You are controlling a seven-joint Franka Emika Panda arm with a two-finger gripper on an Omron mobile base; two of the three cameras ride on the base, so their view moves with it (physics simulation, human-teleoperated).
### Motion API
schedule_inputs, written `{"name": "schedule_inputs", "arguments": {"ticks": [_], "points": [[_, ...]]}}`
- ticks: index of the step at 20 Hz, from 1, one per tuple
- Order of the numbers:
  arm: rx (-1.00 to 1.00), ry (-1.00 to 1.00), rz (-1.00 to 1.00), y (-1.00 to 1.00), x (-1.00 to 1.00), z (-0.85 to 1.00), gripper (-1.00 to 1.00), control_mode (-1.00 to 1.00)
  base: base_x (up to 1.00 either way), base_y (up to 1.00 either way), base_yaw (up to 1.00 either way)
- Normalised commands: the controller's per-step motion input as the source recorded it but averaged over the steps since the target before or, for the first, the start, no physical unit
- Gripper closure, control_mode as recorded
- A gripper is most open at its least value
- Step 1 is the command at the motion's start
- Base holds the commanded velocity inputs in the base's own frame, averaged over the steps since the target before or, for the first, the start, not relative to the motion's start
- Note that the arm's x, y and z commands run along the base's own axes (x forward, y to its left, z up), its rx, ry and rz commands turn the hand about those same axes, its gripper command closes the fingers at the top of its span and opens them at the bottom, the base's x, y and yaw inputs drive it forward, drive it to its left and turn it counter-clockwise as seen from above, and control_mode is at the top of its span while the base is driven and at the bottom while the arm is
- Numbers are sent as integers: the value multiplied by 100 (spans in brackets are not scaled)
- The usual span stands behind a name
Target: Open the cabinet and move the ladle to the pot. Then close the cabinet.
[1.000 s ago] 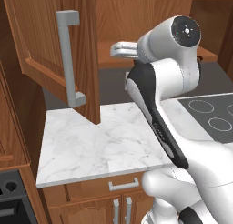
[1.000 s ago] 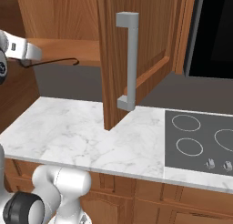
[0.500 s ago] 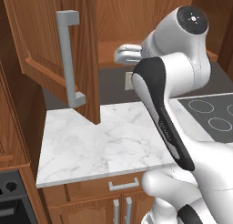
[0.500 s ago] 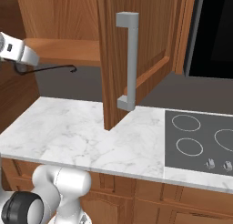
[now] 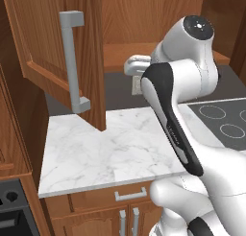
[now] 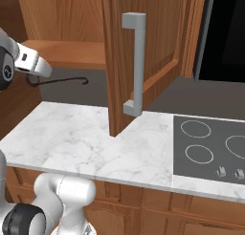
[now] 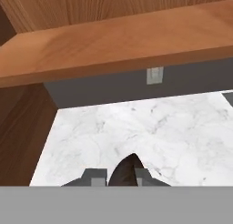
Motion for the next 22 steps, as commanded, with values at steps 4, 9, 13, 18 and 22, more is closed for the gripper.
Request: {"name": "schedule_inputs", "arguments": {"ticks": [4, 9, 13, 18, 22], "points": [[0, 0, 0, -4, 0, -3, 100, 100, -29, -9, 0], [0, 0, 0, 0, 0, 0, 100, 100, -97, -2, 0], [0, 0, 0, 0, 0, 0, 100, 100, -100, 0, 0], [0, 0, 0, 0, 0, 0, 100, 100, -100, -7, 0], [0, 0, 0, 0, 0, 0, 100, 100, -69, -60, 0]]}}
